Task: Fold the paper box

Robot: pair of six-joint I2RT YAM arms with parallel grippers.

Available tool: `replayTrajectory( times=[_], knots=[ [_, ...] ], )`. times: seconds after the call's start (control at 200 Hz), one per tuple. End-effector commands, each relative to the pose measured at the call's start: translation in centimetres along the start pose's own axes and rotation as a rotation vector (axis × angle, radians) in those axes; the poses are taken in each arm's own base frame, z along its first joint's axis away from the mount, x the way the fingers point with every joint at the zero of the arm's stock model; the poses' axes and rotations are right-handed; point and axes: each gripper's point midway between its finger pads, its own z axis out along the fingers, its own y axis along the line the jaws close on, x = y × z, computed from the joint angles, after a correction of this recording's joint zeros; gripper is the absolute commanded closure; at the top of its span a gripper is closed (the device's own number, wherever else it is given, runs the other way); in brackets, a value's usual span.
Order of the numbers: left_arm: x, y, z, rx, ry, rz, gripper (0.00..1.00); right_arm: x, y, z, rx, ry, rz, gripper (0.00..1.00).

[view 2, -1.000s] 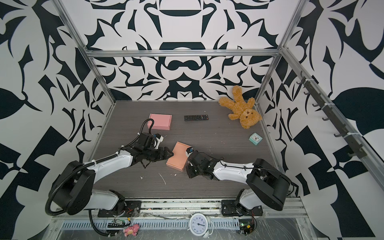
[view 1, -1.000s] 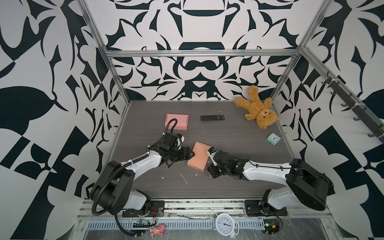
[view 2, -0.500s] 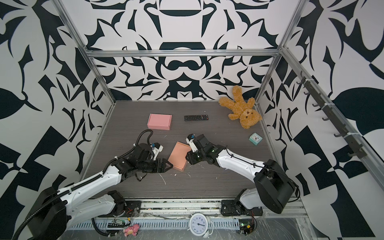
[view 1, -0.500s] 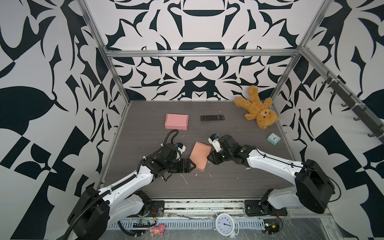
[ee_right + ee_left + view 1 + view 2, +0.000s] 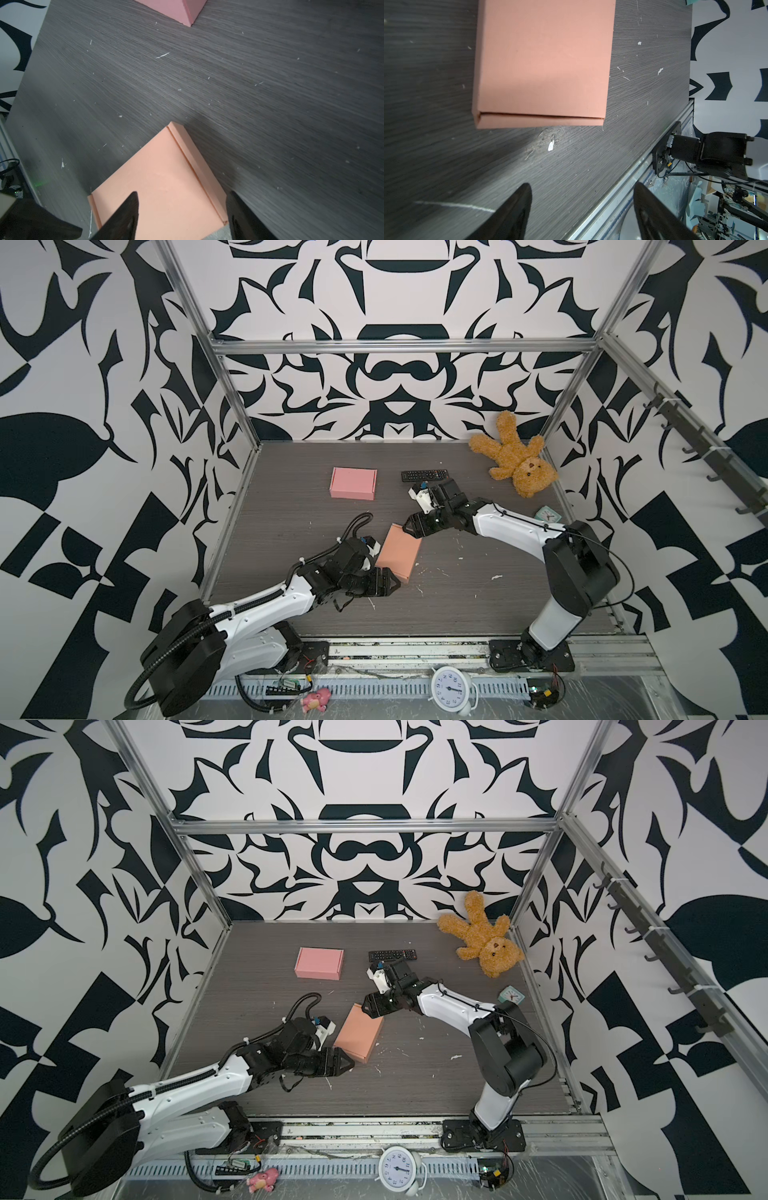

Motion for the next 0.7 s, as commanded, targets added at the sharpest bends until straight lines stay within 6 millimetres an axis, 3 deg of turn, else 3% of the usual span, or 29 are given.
replayTrajectory(
  times=[0.0,0.28,0.695],
  knots=[
    [-0.8,-0.6,0.5,0.027,-0.035,-0.002,0.20,-1.9,0.3,0.2,-0.018,-0.016,-0.026,0.31],
    [-1.3,0.1,1.0,-0.002,-0.052,0.001,0.17,-2.2,-0.1,2.2,-0.039,0.008,0.003,0.32],
    [-2.7,0.6,1.3,0.000,-0.059,-0.009,0.17,-0.5,-0.2,2.4,-0.059,0.032,0.031,0.42]
  ],
)
